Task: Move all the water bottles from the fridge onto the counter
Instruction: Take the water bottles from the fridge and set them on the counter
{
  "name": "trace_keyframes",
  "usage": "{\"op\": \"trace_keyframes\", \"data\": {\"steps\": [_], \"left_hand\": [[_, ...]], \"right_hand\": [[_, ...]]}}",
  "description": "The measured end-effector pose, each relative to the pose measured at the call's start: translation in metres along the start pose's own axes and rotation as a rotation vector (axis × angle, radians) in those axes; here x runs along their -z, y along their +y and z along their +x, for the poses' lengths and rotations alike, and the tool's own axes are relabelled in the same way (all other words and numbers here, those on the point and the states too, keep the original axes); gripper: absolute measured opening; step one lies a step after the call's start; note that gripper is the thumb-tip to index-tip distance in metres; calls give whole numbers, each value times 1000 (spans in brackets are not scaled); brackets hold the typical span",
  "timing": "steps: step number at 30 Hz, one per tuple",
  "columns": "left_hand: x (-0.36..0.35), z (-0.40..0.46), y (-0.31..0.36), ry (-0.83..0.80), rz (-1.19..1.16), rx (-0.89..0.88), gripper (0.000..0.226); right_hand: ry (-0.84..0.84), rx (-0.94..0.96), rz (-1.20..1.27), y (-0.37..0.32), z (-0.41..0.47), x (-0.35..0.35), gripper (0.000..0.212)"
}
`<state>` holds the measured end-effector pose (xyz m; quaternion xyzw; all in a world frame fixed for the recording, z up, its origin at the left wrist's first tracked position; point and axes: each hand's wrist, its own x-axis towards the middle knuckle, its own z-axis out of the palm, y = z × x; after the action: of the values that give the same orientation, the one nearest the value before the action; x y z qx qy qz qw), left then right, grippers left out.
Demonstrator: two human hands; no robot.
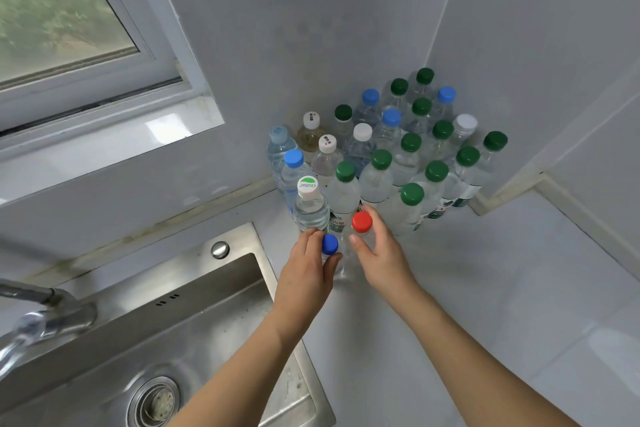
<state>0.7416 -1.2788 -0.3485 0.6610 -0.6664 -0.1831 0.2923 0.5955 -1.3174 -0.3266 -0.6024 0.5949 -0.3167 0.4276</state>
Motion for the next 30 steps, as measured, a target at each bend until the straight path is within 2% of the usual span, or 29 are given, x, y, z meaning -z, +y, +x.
{"op": "trace_keyframes", "data": {"steps": [3,6,11,19,30], "left_hand": [[1,1,7,-8,8,20,27],[4,1,15,-18,44,59,22],[14,-7,29,-9,88,92,34],[18,-27,77,-40,222,-105,54],[-14,-74,162,-175,295,-338,55]], "right_hand": [[1,18,-36,-3,-18,12,63],[-11,20,-66,-5,-40,27,57],[-31,-21,-189,0,-64,53,45],[17,-29,-220,1,-112,92,48],[117,-81,-309,33,-199,161,57]]}}
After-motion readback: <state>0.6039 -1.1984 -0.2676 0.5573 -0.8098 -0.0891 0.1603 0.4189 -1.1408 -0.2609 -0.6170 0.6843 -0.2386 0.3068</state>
